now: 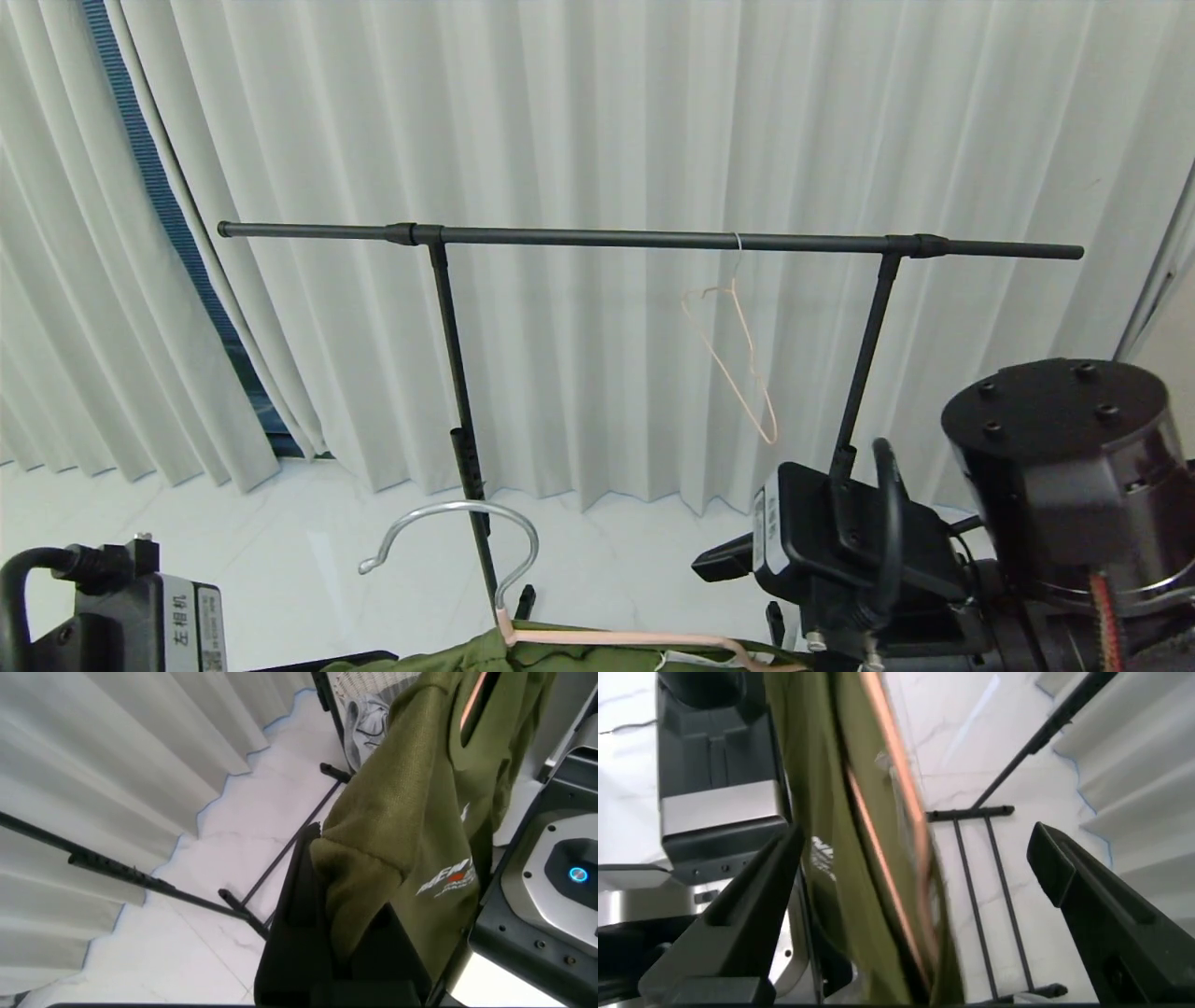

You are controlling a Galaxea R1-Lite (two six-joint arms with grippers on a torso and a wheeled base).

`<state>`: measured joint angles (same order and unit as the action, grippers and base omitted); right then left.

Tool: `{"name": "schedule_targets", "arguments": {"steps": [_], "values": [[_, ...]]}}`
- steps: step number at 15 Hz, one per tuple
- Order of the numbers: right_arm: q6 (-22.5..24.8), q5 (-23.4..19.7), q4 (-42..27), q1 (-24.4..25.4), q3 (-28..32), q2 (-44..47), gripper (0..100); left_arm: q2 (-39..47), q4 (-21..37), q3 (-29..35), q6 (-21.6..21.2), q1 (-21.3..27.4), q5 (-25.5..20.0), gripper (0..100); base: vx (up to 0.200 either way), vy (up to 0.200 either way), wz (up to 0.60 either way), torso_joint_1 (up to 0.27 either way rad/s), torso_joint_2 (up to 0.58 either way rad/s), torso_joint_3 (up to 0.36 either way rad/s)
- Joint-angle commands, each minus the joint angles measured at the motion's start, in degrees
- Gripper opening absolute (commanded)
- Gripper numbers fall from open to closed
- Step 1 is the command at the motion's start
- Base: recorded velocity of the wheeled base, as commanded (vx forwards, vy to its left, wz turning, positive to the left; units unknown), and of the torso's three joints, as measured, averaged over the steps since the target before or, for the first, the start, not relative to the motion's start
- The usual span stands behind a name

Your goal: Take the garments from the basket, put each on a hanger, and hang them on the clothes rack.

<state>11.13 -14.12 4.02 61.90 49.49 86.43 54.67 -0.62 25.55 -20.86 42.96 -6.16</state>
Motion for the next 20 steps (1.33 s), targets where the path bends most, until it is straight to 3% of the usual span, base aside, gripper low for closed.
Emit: {"name": "schedule_targets", "arguments": {"steps": [1,6,7,14,15,20], "values": [[0.4,0.8,0.0,0.1,1.5,3.2,100,0.3,0.0,0.1,0.0,0.5,0.0,0,0.000,0.000,0.00,0.000,0.00,0.000],[0.6,2.1,-2.1,0.5,2.1,3.8,100,0.7,0.0,0.1,0.0,0.9,0.0,0,0.000,0.000,0.00,0.000,0.00,0.000],[0.6,2.1,-2.4,0.5,2.1,3.7,0,0.7,0.0,0.1,0.0,0.9,0.0,0,0.000,0.000,0.00,0.000,0.00,0.000],[0.7,2.2,-2.4,0.5,3.0,3.8,0,0.5,0.0,0.1,-0.1,0.9,0.1,0,0.000,0.000,0.00,0.000,0.00,0.000],[1.4,2.2,-2.4,0.6,3.0,3.3,0,0.5,0.0,0.1,-0.1,0.9,0.1,100,0.000,0.000,0.00,0.000,0.00,0.000],[7.7,2.2,-5.0,0.3,2.9,-1.1,0,0.1,0.0,-0.2,0.0,0.9,0.1,100,0.000,0.000,0.00,0.000,0.00,0.000]]}}
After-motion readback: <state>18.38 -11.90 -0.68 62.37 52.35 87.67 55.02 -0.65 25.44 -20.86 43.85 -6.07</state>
